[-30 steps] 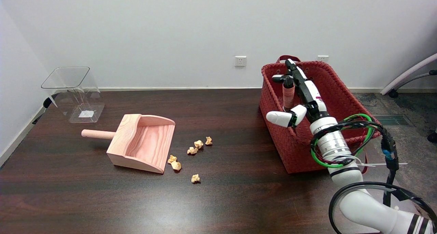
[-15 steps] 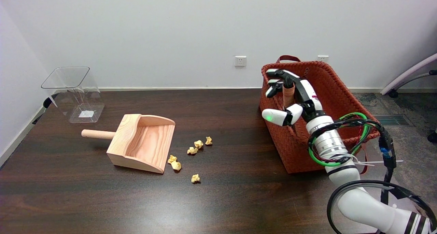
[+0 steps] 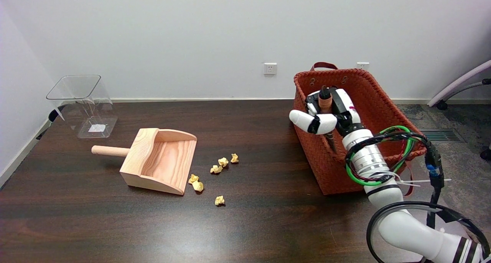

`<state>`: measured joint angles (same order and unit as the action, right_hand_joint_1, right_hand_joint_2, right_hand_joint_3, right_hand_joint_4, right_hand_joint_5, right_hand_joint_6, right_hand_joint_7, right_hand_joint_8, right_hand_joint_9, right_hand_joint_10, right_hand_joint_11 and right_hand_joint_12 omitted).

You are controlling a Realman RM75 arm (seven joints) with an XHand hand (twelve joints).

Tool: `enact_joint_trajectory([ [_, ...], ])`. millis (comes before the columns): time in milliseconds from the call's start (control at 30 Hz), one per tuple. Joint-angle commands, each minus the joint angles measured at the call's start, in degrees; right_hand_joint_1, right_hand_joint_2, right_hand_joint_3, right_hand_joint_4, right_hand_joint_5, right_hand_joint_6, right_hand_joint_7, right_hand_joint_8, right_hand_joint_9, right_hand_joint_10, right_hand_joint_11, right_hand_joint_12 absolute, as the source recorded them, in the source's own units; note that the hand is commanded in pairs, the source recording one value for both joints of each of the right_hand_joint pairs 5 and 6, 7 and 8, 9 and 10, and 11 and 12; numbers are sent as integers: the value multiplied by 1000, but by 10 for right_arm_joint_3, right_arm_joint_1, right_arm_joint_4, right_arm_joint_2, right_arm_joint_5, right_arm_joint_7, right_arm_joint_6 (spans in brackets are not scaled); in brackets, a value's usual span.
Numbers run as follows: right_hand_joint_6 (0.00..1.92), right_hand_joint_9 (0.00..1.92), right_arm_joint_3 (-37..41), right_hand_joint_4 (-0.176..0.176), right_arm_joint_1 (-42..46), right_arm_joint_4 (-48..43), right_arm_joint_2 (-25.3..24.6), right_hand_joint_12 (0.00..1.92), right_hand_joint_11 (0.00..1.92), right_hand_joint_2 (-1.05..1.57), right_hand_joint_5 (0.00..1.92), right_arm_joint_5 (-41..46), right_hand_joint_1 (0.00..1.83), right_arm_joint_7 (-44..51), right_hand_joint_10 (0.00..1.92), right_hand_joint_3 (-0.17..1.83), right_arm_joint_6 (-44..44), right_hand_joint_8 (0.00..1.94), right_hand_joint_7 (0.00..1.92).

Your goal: Pick up the broom.

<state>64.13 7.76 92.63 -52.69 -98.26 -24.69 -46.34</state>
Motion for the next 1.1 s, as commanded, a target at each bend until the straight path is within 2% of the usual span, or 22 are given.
enact_joint_trajectory([
  [33,1920,1920,2,0,-3,5,-1,1920,1920,-31,1920,5,983,-9,1920,1055,2,1920,1920],
  [233,1920,1920,4,0,-6,7,-1,1920,1920,-127,1920,1,1132,-4,1920,1166,2,1920,1920],
  [367,1920,1920,4,0,-8,7,-1,1920,1920,67,1920,2,1241,-3,1920,976,2,1920,1920],
  [433,1920,1920,4,0,-9,7,-1,1920,1920,267,1920,4,1278,-4,1920,989,1,1920,1920],
  [533,1920,1920,4,0,-9,7,-1,1920,1920,667,1920,4,1326,-9,1920,888,-1,1920,1920],
  [667,1920,1920,4,0,-11,7,-1,1920,1920,905,1920,5,1315,-9,1920,793,-4,1920,1920],
  [933,1920,1920,20,0,-14,17,-1,1920,1920,941,1920,3,1244,-3,1920,847,-4,1920,1920],
  [1100,1920,1920,43,0,-16,34,-1,1920,1920,1159,1920,-1,1270,4,1920,749,7,1920,1920],
])
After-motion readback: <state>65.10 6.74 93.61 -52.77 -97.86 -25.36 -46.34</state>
